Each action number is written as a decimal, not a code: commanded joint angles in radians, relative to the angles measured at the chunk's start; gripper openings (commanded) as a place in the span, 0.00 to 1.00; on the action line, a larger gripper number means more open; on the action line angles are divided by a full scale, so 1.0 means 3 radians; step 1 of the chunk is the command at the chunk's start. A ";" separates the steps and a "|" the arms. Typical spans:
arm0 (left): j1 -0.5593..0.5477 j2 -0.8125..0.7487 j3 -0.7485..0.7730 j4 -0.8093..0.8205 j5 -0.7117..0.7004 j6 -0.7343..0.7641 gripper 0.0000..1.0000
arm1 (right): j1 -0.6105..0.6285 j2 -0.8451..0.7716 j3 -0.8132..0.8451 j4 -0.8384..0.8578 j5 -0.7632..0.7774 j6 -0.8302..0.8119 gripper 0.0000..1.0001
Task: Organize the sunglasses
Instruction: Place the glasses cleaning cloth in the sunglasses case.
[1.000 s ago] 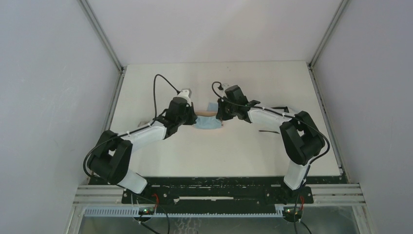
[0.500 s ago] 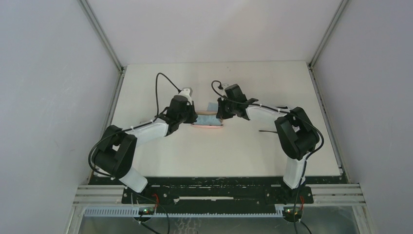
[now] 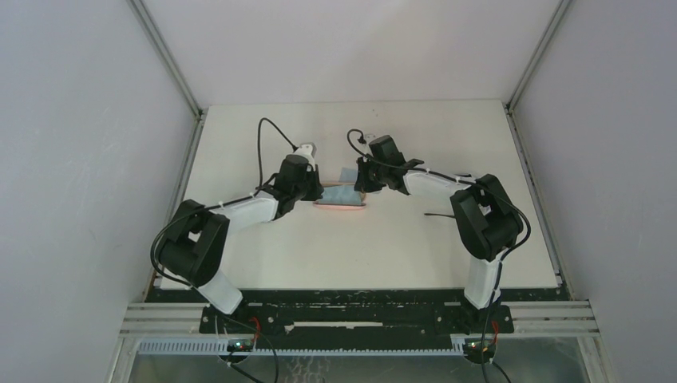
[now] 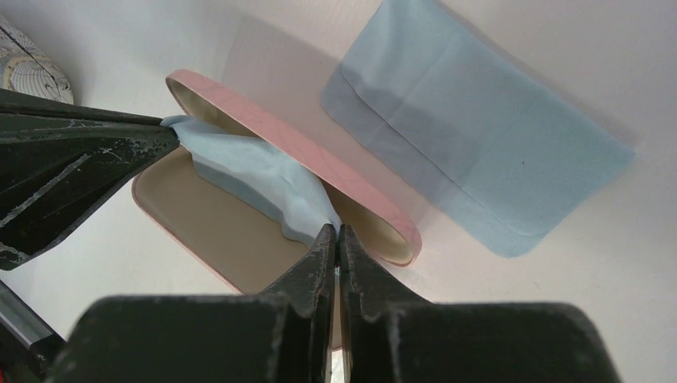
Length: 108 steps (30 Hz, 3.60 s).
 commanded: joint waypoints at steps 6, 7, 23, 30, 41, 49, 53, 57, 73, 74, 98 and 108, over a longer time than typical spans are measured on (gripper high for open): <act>0.0020 0.0017 0.0205 0.0125 0.0021 0.0074 0.00 | -0.0060 0.0019 0.0140 0.0124 -0.0026 -0.0073 0.00; 0.0020 0.0013 0.0205 0.0128 0.0014 0.0073 0.00 | -0.0064 0.0014 0.0140 0.0125 -0.0026 -0.0075 0.00; 0.0090 -0.0075 0.0159 0.0186 0.0008 0.0054 0.00 | -0.0080 0.0008 0.0140 0.0087 -0.0052 -0.0102 0.00; 0.0131 -0.0096 0.0128 0.0202 -0.0022 0.0055 0.00 | -0.0080 0.0012 0.0139 0.0069 -0.0041 -0.0114 0.00; 0.0153 0.0022 0.0199 0.0224 0.0090 0.0015 0.00 | -0.0096 0.0032 0.0139 0.0092 -0.0036 -0.0101 0.00; 0.0153 0.0100 0.0285 0.0208 0.0088 -0.0019 0.00 | -0.0100 0.0054 0.0142 0.0118 -0.0053 -0.0069 0.05; 0.0153 0.0114 0.0327 0.0171 0.0073 -0.0044 0.00 | -0.0098 0.0041 0.0144 0.0139 -0.0092 -0.0052 0.11; 0.0150 0.0109 0.0346 0.0153 0.0059 -0.0056 0.04 | -0.0099 0.0010 0.0142 0.0140 -0.0077 -0.0047 0.18; 0.0153 -0.0159 0.0055 0.0136 -0.0035 -0.0075 0.34 | -0.0106 -0.0465 -0.0033 0.0078 0.0106 -0.0101 0.37; 0.0153 -0.0186 0.0028 0.0132 -0.0050 -0.0081 0.36 | -0.0106 -0.0493 -0.0067 0.0078 0.0125 -0.0103 0.38; -0.0234 -0.1193 -0.0718 -0.0150 -0.0194 -0.0271 0.47 | -0.0111 -0.0849 -0.0371 -0.0195 0.0543 -0.0011 0.42; -0.0624 -0.1175 -0.1099 -0.0046 -0.0422 -0.0631 0.45 | -0.0102 -0.0545 -0.0115 -0.0159 0.0671 0.0072 0.42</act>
